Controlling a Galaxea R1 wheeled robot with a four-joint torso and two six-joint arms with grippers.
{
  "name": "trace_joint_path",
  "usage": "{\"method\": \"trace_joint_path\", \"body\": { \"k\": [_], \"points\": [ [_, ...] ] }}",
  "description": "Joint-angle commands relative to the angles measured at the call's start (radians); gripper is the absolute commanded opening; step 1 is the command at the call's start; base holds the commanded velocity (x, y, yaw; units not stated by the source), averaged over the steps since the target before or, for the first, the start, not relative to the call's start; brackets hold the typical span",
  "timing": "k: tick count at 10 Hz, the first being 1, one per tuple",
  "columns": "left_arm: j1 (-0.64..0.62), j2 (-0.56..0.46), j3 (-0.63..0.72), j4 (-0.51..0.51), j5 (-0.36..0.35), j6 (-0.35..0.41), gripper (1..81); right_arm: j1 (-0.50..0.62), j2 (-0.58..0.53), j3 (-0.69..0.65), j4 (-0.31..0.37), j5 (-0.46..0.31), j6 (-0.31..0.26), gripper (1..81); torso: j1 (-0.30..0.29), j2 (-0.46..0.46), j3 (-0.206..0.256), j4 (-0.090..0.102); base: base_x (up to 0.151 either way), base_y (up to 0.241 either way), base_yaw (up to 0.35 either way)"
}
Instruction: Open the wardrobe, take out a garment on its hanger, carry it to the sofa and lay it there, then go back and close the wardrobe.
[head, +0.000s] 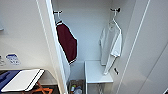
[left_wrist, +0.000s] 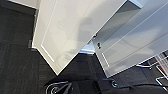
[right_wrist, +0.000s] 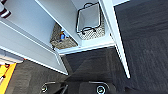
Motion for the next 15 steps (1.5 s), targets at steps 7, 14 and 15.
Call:
{"method": "trace_joint_path", "body": {
  "k": [7, 14, 15],
  "points": [
    [0.036, 0.437, -0.516, 0.031, 0.286, -0.079, 81.1, -0.193, 0.502, -0.536, -0.008, -0.136, 0.041, 81.1, -0.001, -0.002, 0.001, 0.0, 0.0, 0.0, 0.0],
    [-0.066, 0.621, -0.718, 0.083, 0.445, -0.071, 81.1, -0.224, 0.808, -0.917, -0.018, -0.2, 0.024, 81.1, -0.002, -0.002, 0.001, 0.0, 0.0, 0.0, 0.0],
    [-0.082, 0.644, -0.74, 0.083, 0.445, -0.071, 81.1, -0.227, 0.846, -0.965, -0.018, -0.202, 0.024, 81.1, -0.002, -0.002, 0.001, 0.0, 0.0, 0.0, 0.0]
  ]
}}
